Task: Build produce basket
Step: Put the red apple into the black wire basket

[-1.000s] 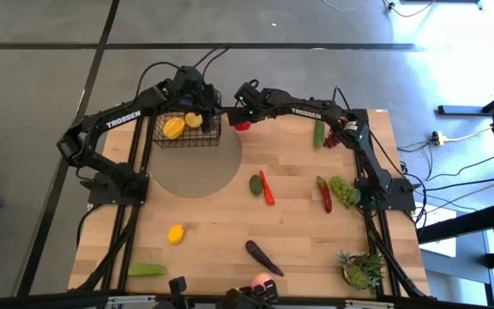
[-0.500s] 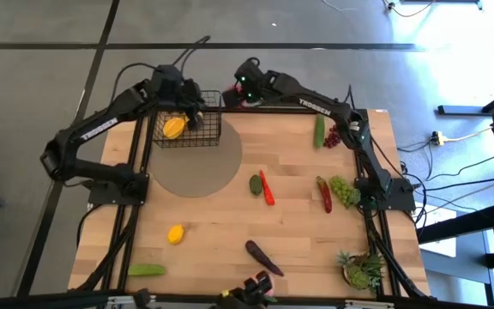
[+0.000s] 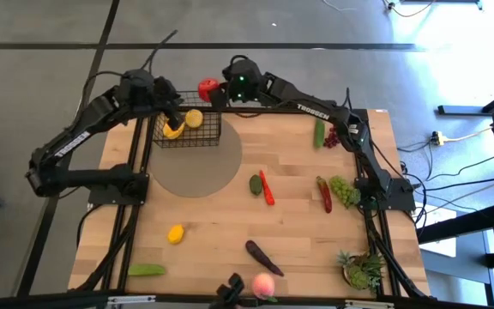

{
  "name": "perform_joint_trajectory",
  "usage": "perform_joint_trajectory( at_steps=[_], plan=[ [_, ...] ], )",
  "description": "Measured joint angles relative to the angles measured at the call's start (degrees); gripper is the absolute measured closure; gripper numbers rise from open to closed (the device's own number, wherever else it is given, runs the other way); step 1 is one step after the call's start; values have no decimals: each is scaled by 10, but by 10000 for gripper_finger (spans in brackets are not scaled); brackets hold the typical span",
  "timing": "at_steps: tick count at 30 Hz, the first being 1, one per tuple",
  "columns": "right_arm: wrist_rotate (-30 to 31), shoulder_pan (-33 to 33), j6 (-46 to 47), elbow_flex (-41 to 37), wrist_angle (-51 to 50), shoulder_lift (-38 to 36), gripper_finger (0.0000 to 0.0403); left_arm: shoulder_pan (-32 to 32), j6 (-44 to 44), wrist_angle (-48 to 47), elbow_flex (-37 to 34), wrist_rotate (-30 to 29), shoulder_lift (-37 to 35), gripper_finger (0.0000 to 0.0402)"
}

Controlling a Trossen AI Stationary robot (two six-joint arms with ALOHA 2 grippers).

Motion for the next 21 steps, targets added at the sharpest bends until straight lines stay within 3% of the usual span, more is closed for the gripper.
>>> perform_joint_trajectory(
  at_steps=[5, 12, 21],
  plan=[
    [-39, 1, 2, -78, 112, 0, 185, 0, -4, -11, 0, -16, -30, 327],
    [-47, 7, -15, -194, 266, 1, 185, 0, -5, -15, 0, -38, -48, 327],
    [-56, 27, -137, -259, 315, 1, 185, 0, -5, -15, 0, -41, -48, 327]
  ],
)
